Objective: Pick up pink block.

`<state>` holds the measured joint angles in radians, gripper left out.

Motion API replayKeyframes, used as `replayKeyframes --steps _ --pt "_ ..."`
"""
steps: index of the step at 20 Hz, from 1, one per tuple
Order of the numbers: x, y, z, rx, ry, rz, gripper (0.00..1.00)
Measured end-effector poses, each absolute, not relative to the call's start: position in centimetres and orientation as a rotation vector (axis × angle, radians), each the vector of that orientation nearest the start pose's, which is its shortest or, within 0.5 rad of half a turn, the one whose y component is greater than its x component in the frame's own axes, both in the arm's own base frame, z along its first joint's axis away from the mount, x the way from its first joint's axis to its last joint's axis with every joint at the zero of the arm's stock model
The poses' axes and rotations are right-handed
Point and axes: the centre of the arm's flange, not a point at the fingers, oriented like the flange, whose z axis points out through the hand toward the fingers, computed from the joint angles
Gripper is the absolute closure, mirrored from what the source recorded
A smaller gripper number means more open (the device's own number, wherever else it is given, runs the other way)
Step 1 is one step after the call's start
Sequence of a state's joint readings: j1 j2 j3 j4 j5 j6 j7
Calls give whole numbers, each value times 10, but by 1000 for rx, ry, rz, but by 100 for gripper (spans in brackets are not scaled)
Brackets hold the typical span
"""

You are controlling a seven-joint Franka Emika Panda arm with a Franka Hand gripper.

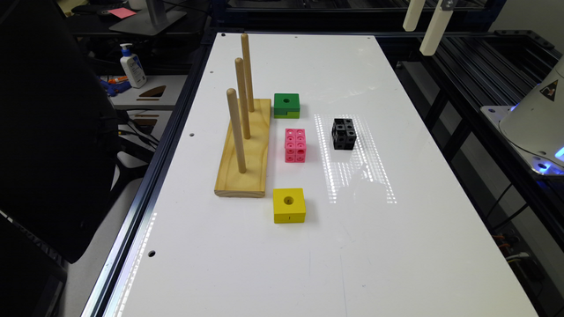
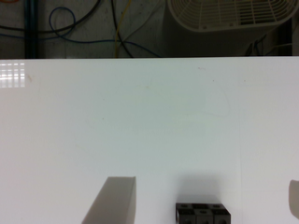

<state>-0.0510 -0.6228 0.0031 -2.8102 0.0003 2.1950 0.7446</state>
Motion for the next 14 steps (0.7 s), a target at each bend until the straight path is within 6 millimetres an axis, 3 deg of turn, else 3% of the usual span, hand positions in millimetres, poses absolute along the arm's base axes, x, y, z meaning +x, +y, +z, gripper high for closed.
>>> replayKeyframes --steps 14 --pt "347 -16 378 -2877 1203 -100 0"
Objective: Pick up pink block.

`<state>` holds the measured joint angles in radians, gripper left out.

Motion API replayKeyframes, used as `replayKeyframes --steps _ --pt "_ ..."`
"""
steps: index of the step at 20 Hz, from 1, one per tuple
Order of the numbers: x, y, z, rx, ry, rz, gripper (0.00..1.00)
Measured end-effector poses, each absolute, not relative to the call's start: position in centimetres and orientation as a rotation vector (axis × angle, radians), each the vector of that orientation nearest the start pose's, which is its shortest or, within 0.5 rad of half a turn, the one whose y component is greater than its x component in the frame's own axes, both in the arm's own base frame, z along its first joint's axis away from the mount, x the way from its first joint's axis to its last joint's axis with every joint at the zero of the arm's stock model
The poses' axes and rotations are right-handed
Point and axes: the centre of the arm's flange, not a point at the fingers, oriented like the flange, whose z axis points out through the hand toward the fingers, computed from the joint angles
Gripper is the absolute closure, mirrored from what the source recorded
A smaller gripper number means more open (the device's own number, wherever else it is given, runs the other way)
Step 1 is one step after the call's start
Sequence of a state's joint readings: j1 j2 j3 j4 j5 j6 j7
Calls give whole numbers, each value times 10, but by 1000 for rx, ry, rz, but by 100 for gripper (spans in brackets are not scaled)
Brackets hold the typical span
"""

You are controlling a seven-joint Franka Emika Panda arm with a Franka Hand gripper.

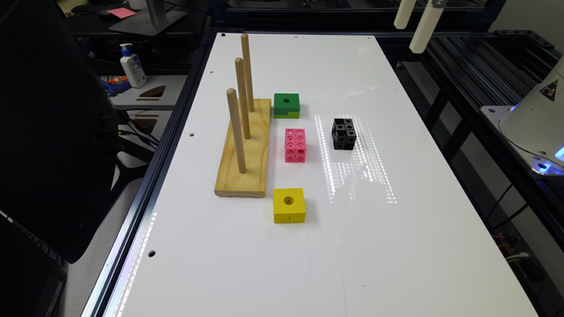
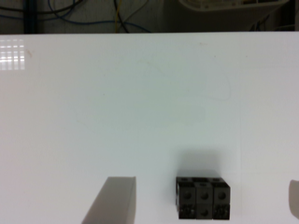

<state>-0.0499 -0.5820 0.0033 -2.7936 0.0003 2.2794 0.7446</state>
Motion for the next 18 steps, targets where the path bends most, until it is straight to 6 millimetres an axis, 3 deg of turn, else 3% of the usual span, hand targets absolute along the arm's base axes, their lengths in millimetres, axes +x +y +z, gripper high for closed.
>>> replayKeyframes --steps 18 --pt "422 -14 377 -2891 1191 -76 0"
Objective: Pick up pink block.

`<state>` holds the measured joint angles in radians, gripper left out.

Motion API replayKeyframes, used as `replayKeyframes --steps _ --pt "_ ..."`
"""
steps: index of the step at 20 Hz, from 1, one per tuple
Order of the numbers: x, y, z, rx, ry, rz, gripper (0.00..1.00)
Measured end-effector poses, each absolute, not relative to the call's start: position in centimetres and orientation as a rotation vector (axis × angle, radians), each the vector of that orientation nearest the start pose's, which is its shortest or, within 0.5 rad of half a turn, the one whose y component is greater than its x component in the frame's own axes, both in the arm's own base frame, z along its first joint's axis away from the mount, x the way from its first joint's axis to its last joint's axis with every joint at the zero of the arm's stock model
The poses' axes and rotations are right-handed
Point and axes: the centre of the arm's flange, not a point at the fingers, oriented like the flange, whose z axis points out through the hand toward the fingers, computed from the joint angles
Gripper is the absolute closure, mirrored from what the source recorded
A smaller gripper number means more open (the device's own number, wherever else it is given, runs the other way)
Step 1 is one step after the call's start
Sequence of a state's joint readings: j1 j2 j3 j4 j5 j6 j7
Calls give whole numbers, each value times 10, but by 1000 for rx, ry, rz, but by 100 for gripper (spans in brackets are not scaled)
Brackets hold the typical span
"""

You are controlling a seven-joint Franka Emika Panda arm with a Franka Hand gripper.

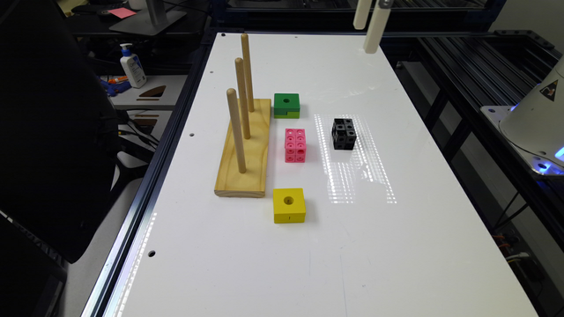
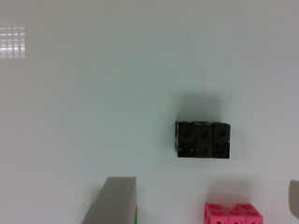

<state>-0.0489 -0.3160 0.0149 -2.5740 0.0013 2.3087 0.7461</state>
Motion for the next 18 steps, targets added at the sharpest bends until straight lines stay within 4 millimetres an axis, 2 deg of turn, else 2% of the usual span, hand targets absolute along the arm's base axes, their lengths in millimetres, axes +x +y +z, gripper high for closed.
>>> replayKeyframes --steps 8,18 --pt "447 -10 377 -2893 1183 -74 0" --pt "483 16 373 -2895 1174 -67 0"
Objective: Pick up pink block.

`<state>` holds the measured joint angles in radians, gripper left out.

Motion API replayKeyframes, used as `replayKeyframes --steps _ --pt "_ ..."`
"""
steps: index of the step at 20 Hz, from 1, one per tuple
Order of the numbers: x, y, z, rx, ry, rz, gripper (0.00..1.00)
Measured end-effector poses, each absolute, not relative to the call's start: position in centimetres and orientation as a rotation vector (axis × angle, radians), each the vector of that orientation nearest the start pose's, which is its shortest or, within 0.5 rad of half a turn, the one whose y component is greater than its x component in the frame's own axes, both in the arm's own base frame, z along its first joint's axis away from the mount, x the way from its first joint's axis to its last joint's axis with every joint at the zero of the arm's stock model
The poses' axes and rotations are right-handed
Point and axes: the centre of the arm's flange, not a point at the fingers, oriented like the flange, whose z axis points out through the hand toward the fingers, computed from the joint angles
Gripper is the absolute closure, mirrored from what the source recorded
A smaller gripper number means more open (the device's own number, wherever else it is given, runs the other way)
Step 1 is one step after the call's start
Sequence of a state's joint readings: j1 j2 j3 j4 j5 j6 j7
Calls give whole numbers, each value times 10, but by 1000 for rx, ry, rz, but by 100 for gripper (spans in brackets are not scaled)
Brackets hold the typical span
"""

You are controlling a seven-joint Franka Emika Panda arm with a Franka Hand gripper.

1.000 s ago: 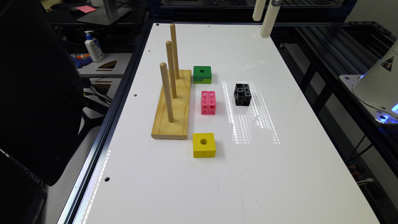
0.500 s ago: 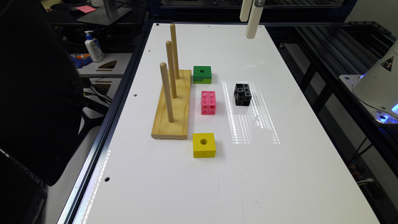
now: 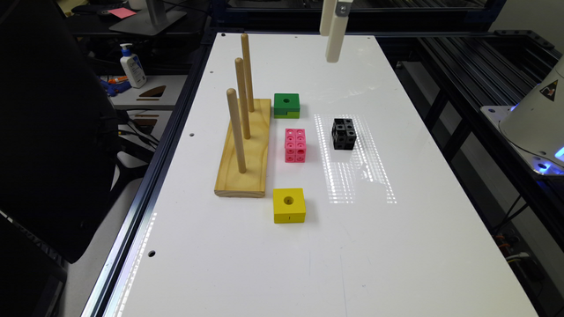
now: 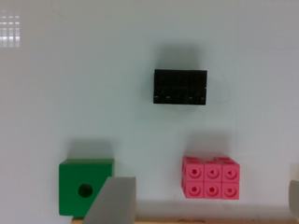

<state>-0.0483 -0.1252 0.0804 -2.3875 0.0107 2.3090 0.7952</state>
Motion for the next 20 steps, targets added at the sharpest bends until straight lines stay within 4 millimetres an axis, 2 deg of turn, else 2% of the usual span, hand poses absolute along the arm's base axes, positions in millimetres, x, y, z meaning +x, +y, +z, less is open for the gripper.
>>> replayKeyframes --steps 7,13,20 --pt "485 36 372 -2897 1173 -69 0" --pt "484 42 370 -2900 1173 -64 0" --pt "492 43 334 -2900 1173 -26 0"
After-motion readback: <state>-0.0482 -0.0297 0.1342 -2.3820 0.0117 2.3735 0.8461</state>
